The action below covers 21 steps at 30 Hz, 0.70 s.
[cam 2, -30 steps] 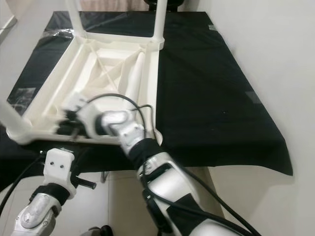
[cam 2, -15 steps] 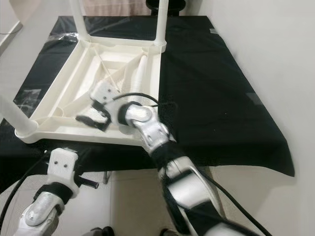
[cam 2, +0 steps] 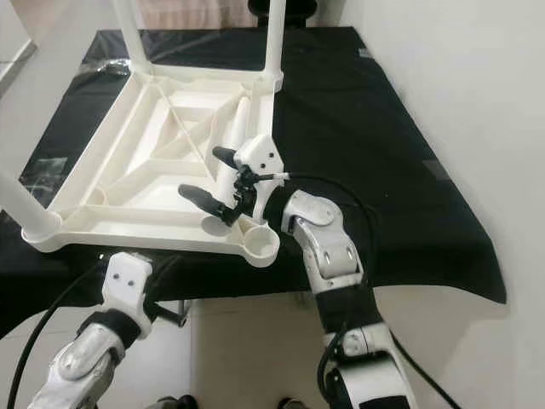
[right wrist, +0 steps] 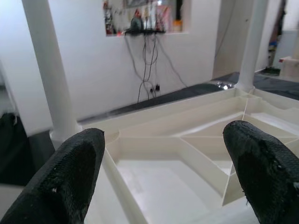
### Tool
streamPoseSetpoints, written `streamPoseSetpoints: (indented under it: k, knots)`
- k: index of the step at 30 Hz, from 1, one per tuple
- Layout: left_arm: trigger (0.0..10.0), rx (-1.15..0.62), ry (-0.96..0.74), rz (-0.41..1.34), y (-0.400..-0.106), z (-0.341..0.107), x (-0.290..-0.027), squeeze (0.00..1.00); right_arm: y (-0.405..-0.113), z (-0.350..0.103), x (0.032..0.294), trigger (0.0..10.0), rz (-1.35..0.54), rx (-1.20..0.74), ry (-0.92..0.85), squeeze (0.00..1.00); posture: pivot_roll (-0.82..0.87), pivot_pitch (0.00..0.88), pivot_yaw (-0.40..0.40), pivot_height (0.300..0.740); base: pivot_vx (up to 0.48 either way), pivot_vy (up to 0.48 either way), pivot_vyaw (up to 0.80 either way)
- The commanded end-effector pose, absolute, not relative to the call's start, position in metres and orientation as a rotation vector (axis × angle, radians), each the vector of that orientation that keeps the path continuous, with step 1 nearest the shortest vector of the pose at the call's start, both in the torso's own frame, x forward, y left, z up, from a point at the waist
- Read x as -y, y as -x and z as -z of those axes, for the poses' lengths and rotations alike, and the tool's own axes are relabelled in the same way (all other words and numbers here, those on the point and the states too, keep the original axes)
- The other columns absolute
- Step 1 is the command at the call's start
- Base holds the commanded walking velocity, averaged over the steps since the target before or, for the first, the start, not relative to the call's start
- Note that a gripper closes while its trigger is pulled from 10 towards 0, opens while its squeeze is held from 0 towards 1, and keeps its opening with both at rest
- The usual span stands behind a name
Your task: Building children table
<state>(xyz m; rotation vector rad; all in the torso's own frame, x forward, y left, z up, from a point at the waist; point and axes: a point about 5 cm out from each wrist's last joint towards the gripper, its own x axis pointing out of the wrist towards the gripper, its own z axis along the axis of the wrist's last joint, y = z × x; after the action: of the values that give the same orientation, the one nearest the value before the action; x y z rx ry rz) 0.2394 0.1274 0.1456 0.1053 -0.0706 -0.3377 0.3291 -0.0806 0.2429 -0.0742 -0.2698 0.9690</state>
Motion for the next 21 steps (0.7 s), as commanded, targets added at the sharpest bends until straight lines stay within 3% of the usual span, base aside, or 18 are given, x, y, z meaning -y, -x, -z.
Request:
streamPoseSetpoints:
  k: [1, 7, 14, 21]
  knots:
    - [10.0, 0.038, -0.13, 0.347, -0.238, -0.138, -0.129, 0.0, -0.326, -0.243, 0.08, 10.0, -0.973, 0.268, 0.043, 0.0, -0.05, 0.18, 0.016, 0.74, 0.0, 0.0, 0.0]
    - [10.0, 0.041, -0.152, 0.342, -0.242, -0.137, -0.131, 0.0, -0.311, -0.234, 0.078, 10.0, -0.975, 0.235, -0.002, 0.0, -0.05, 0.168, 0.019, 0.74, 0.0, 0.0, 0.0]
    - [10.0, 0.048, -0.16, 0.326, -0.245, -0.136, -0.132, 0.0, -0.319, -0.224, 0.092, 10.0, -0.798, 0.196, 0.07, 0.0, -0.04, 0.161, 0.015, 0.74, 0.0, 0.0, 0.0]
    - [10.0, 0.051, -0.163, 0.319, -0.247, -0.136, -0.133, 0.0, -0.317, -0.223, 0.095, 10.0, -0.754, 0.191, 0.096, 0.0, -0.04, 0.158, 0.017, 0.74, 0.0, 0.0, 0.0]
